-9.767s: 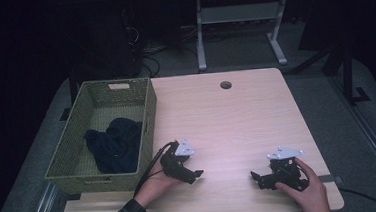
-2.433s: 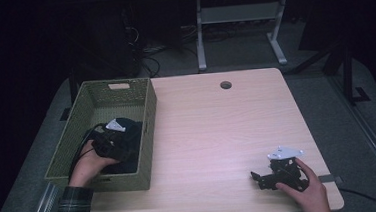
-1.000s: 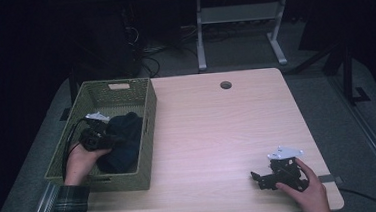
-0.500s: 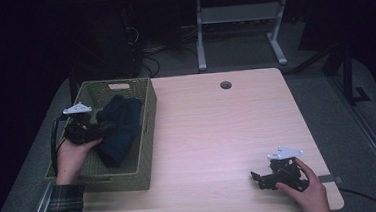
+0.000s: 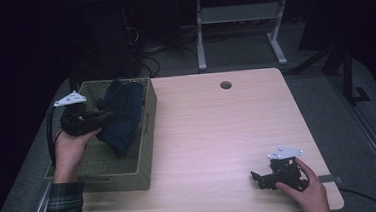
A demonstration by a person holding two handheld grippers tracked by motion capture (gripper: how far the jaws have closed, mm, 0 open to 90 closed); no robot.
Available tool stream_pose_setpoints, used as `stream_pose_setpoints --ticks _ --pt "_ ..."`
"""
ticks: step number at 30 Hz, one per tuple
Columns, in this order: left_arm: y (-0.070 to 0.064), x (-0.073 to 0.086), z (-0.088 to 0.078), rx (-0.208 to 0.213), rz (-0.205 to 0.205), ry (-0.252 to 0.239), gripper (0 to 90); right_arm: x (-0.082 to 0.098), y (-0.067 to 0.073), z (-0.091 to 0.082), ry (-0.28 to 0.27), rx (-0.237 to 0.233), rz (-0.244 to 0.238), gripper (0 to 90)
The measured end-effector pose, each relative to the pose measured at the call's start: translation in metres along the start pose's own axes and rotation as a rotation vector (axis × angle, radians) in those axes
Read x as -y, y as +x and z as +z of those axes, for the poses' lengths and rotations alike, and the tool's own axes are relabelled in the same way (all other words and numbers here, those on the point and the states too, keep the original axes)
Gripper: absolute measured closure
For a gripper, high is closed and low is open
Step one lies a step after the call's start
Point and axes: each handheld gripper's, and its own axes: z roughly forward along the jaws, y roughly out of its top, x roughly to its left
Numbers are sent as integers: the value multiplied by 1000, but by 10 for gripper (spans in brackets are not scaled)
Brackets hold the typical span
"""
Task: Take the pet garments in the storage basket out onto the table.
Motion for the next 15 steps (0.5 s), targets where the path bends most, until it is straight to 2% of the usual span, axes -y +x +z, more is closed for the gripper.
stream_pose_setpoints --ticks 15 --pt "-20 -36 -9 48 37 -116 716 0 0 0 0 0 0 5"
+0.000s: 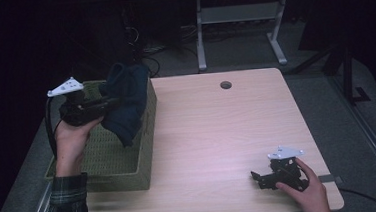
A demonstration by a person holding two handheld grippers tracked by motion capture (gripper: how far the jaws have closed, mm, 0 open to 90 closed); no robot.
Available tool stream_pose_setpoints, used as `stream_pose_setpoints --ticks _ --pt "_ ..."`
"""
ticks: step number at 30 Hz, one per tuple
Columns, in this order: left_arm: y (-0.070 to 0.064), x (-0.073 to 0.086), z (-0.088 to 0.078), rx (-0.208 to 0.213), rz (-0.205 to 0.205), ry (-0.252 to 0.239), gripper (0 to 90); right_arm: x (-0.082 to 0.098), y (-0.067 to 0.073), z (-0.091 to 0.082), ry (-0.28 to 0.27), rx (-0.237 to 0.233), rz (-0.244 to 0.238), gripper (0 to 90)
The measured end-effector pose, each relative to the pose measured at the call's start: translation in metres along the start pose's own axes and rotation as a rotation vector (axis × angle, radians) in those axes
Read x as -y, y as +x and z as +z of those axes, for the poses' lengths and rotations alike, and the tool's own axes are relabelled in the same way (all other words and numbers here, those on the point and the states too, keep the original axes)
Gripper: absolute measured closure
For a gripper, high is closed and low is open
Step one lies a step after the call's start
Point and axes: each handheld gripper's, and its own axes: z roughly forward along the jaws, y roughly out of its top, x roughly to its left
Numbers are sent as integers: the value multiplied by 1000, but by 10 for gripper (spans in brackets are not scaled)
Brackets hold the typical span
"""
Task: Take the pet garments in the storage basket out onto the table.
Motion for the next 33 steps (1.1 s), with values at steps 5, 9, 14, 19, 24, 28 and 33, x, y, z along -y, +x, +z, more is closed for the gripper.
stream_pose_setpoints --ticks 5,9,14,19,24,28,33 --pt "-8 -14 2 19 23 -15 717 0 0 0 0 0 0 5" --pt "-14 -25 5 50 34 -29 725 0 0 0 1 0 -2 5" --pt "-24 -37 12 77 48 -34 735 0 0 0 1 0 -3 5" --pt "-37 -46 19 106 59 -53 739 0 0 0 1 0 -3 5" --pt "-49 -55 30 136 70 -58 741 0 0 0 2 0 0 5" --pt "-57 -59 37 154 79 -61 741 0 0 0 3 0 0 5" --pt "-68 -66 48 185 91 -69 741 0 0 0 4 -1 2 5"
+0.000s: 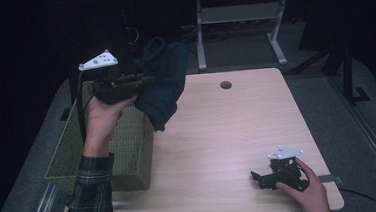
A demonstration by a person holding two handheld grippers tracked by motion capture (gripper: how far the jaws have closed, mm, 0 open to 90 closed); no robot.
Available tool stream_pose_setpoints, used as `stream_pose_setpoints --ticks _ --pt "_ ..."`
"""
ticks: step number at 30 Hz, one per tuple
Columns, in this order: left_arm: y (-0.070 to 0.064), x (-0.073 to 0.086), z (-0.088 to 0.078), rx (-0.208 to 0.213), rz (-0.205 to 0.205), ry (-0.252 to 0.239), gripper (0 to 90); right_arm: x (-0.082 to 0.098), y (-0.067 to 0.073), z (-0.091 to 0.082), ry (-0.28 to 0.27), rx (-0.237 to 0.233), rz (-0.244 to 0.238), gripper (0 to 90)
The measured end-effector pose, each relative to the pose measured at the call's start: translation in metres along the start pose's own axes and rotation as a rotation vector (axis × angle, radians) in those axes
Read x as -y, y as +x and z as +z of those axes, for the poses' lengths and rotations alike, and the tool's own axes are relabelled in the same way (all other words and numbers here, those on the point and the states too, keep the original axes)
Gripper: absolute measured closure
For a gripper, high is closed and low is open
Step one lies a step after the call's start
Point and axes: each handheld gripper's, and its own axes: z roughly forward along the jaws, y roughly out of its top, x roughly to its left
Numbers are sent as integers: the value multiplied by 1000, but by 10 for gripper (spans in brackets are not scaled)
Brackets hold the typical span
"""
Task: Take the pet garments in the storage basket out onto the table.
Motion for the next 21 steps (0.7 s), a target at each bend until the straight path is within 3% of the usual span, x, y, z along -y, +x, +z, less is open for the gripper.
stream_pose_setpoints --ticks 8,21 --pt "-14 -4 26 41 24 15 741 0 0 0 0 -1 3 5" --pt "-35 2 82 122 53 56 740 0 0 0 -2 1 -1 5"
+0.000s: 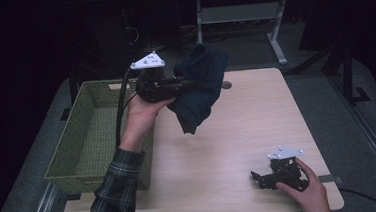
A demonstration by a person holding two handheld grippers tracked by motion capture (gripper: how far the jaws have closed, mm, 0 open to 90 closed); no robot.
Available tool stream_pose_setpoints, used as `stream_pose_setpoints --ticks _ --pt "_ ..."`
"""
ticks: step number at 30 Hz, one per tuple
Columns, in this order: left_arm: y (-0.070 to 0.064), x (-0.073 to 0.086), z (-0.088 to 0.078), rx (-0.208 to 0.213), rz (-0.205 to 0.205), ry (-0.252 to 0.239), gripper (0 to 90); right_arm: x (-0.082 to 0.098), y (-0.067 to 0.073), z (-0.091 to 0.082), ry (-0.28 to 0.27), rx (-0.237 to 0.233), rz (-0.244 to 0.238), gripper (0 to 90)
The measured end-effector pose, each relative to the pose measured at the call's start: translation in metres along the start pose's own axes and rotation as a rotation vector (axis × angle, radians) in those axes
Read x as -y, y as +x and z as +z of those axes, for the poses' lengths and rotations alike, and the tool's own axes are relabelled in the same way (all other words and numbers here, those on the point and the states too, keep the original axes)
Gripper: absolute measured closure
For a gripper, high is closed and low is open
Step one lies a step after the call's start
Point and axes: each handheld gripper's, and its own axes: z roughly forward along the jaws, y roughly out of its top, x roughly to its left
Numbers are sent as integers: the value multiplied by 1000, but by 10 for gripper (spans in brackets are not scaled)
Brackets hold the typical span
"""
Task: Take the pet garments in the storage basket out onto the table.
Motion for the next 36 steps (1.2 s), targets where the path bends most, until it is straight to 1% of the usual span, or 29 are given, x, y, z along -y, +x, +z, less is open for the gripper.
stream_pose_setpoints --ticks 4,9,11,15,18,21,23,27,28,31,36 --pt "-4 5 18 22 -6 -1 741 0 0 0 0 0 0 5" --pt "-6 13 42 43 -10 17 740 0 0 0 0 0 0 5" --pt "-7 17 52 50 2 24 740 0 0 0 0 -1 0 5" --pt "-10 25 73 79 0 36 739 0 0 0 0 -1 0 5" --pt "-14 32 87 91 2 52 737 0 0 0 0 -1 0 5" --pt "-18 39 104 97 13 92 737 0 0 0 -1 -1 1 5" --pt "-19 45 113 100 17 110 736 0 0 0 -1 -1 1 5" --pt "-21 58 132 111 5 131 736 0 0 0 0 -1 1 5" --pt "-21 63 138 112 9 144 736 0 0 0 0 -1 1 5" --pt "-22 74 152 119 -2 167 736 0 0 0 0 -1 0 5" --pt "-24 87 171 120 2 226 729 0 0 0 2 -2 4 5"
